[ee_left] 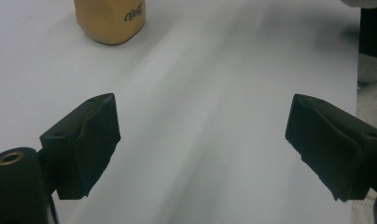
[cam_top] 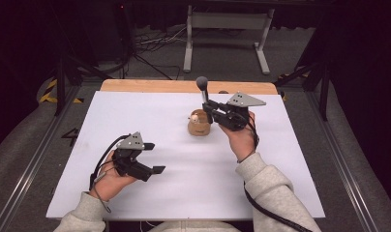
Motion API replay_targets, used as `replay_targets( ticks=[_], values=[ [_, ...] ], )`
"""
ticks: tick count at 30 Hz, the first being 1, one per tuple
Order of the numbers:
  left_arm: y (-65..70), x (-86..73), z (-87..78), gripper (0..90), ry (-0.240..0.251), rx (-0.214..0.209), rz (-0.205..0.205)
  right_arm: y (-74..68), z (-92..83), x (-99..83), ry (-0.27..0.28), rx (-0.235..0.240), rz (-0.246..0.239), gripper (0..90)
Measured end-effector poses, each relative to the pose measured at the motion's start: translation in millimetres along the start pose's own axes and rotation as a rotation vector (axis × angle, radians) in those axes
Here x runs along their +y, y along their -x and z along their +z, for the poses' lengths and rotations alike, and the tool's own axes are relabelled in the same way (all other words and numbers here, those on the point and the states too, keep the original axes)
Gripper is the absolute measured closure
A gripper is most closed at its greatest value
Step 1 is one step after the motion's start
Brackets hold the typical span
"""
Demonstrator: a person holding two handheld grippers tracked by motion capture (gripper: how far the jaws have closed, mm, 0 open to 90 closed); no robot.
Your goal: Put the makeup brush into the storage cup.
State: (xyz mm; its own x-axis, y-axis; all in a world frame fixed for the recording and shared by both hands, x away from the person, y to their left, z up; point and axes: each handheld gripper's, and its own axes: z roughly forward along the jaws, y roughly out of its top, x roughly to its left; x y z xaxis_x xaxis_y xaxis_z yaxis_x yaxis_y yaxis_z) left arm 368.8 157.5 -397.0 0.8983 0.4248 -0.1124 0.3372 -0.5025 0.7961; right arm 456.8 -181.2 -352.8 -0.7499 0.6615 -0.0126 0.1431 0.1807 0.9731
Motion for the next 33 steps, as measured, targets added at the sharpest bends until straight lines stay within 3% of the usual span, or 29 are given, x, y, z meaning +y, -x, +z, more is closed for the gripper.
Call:
replay_targets(
  ticks=[10, 15, 26, 33],
  values=[
    [0.0, -13.7, -7.7, 8.6, 0.083, 0.041, -0.023, 3.5, 13.9, -5.5, 0.03, -0.017, -0.014, 74.6],
    [-1.4, -17.4, -10.5, 7.9, 0.119, 0.05, -0.012, 6.0, 18.4, -7.5, 0.042, -0.021, -0.02, 74.6],
    [-1.2, -25.3, -9.3, 7.4, 0.121, 0.067, -0.025, 9.9, 30.3, -14.7, 0.067, -0.033, -0.037, 74.6],
    [-1.7, -28.7, -12.9, 7.1, 0.142, 0.089, -0.031, 15.0, 37.9, -23.2, 0.061, -0.057, -0.015, 74.5]
  ],
)
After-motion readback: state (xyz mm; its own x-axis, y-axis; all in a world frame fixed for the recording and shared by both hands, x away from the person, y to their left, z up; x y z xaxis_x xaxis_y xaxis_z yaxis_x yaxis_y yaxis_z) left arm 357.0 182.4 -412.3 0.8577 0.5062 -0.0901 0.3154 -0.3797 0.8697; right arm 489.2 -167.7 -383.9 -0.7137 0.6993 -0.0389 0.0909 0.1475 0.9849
